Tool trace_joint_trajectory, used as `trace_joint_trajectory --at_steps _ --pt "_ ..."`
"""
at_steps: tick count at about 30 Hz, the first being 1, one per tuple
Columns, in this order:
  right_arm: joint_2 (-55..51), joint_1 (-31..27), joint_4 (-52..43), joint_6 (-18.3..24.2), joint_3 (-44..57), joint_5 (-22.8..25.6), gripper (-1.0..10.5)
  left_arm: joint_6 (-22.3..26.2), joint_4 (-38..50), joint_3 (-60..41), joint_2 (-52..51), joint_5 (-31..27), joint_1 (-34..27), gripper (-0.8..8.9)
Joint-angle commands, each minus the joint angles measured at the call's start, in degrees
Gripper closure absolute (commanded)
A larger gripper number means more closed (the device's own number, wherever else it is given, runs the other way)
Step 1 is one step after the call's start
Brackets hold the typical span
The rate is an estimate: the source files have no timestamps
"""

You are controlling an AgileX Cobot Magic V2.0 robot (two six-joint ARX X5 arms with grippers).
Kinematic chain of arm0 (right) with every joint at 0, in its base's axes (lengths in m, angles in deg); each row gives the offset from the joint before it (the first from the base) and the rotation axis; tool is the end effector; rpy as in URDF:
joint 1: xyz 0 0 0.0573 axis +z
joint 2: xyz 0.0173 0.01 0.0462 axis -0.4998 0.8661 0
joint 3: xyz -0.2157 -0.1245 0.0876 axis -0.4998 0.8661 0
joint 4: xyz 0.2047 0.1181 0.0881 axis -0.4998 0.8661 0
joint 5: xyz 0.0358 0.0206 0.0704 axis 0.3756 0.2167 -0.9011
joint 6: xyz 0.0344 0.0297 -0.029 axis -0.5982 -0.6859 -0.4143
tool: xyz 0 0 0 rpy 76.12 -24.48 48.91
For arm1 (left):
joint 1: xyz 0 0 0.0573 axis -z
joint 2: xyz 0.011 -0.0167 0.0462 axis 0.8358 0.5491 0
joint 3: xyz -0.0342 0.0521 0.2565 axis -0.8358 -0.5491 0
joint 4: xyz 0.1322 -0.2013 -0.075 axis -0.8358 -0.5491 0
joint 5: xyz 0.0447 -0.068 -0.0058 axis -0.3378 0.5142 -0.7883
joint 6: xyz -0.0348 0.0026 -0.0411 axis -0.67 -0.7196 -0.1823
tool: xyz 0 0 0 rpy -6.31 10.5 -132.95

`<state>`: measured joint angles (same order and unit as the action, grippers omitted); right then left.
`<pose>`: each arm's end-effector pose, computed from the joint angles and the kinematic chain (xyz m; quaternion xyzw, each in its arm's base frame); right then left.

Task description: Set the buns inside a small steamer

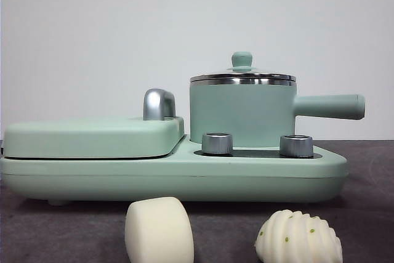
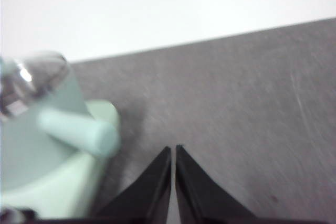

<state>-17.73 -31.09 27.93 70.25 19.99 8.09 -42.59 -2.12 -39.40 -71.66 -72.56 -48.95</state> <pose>0.0918 0.0027 0.1823 0.1245 0.0472 0.0642 0.9890 0.0955 -0.0131 0.1770 -0.1013 0.0751 -0.0615 0.9901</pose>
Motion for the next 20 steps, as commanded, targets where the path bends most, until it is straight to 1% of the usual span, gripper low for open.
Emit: trace_joint_trajectory --at_steps 1,5,8,12,17,20 --pt "1.8 1.0 2.2 -3.7 -5.8 -0.3 9.3 -3.5 1.0 5.7 3.1 0.3 1.6 8.04" --pt "6.3 2.1 9.3 -3.6 -15.5 -2.4 9.3 -4.0 0.4 13.9 10.1 3.2 3.8 8.04" --pt "10.4 2.5 14.2 -2.7 -23.1 -6.0 9.3 -3.8 -2.6 21.0 16.1 6.3 5.2 8.04" --pt "16.5 2.5 21.3 2.3 -33.4 -12.6 9.3 -2.2 -7.3 30.7 23.8 12.2 6.7 8.04" --pt "23.0 2.5 28.2 8.6 -44.0 -19.3 9.3 0.6 -12.5 40.9 31.5 20.4 8.4 8.04" --pt "26.0 2.5 30.3 10.9 -48.3 -23.0 9.3 2.4 -15.4 45.8 34.8 23.9 9.4 8.04"
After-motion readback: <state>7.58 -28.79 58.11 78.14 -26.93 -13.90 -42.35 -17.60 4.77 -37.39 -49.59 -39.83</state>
